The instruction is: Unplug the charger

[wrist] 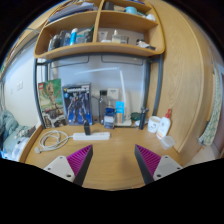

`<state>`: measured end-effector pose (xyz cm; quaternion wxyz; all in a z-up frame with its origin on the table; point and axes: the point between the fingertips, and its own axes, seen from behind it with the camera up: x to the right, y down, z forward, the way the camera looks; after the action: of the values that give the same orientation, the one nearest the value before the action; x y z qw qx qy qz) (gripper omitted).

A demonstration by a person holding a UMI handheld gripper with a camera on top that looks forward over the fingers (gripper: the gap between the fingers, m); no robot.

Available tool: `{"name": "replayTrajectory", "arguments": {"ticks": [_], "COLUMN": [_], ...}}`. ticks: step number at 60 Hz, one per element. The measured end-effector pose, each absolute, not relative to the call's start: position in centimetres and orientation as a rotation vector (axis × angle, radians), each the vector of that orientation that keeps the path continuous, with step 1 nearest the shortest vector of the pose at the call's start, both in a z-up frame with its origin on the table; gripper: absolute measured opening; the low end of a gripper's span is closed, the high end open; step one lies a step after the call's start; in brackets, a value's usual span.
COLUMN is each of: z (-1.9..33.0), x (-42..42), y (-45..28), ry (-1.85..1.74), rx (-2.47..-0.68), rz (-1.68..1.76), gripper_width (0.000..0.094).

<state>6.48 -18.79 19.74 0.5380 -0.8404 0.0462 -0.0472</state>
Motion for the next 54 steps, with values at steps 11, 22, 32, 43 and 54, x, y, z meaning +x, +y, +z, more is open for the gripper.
{"name": "replayTrajectory", "arguments": {"ticks": [11, 22, 32, 43, 54], "z": [12.5, 7.3, 5.1, 4.6, 4.0], "x": [1.9, -1.4, -2.8, -4.6, -5.1], "y": [-15.3, -8.2, 0.7, 9.2, 13.3], "ry": [0.022, -0.057, -0.119, -0.145, -0.132], "rx": [-2.095, -2.133, -2.083, -2.014, -1.990], "rz": [-0.021, 0.041, 0.060, 0.080, 0.045], "gripper_width": [0.0856, 0.0866, 0.0789, 0.0662, 0.0348]}}
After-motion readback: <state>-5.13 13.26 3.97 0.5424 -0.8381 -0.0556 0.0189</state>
